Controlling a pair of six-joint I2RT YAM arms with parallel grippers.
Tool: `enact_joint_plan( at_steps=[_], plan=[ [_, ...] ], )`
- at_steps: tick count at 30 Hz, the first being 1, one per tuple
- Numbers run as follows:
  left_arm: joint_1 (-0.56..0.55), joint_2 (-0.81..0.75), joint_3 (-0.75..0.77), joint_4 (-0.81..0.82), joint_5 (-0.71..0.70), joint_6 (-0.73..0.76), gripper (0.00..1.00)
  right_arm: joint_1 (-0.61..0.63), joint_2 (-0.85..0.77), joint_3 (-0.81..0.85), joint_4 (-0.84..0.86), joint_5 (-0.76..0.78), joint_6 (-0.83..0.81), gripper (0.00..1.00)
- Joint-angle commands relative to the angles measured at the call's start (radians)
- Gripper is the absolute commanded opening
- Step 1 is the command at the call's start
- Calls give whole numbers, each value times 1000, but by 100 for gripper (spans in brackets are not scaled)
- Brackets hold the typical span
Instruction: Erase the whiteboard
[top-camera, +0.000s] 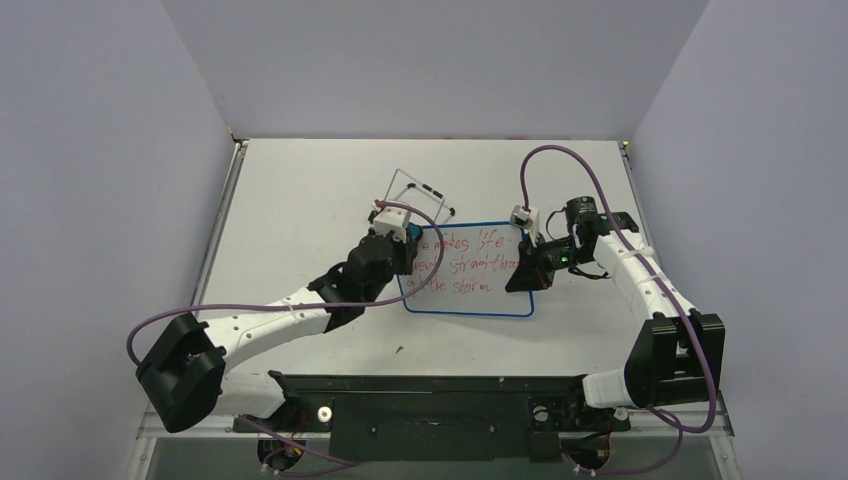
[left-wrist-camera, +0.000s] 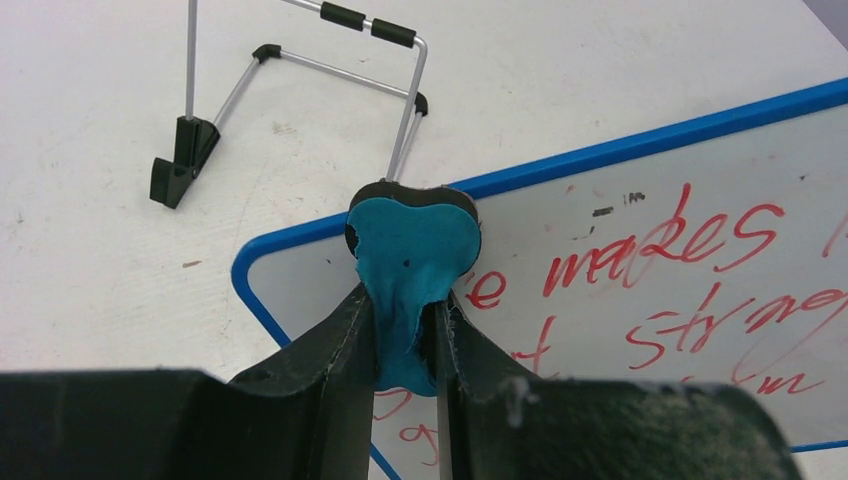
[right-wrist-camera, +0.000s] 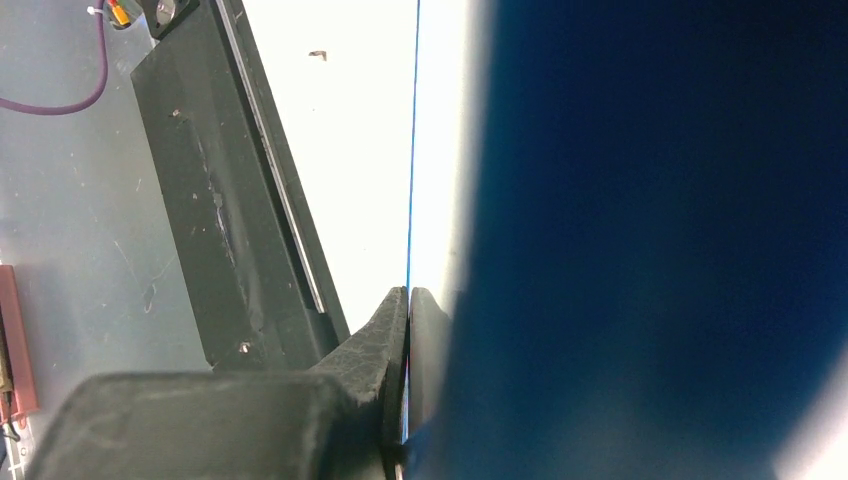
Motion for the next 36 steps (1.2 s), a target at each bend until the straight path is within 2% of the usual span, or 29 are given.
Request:
enact_joint_plan(
  at_steps=[1, 7, 13, 18, 22, 24, 31, 36],
  plan=[
    [-63, 41, -21, -1, -44, -36, 0, 14, -7, 34, -25, -35, -67, 0],
    [-129, 83, 4, -32, -119, -41, 0, 14, -7, 34, -24, -34, -68, 0],
    [-120, 71, 41, -77, -157, 2, 0, 13, -6, 34, -25, -35, -68, 0],
    [-48, 30, 55, -89, -132, 26, 0, 13, -7, 35, -26, -34, -68, 0],
    [-34, 28, 40, -87, -94, 24, 0, 13, -9, 36, -26, -34, -69, 0],
    [-46, 31, 16, -67, -47, 18, 0, 13, -8, 35, -27, -34, -70, 0],
    [-126, 49, -28, -43, -58, -4, 0, 14, -3, 35, -29, -33, -73, 0],
    [-115, 54, 7, -47, -76, 26, 0, 14, -4, 35, -30, -34, -75, 0]
  ],
)
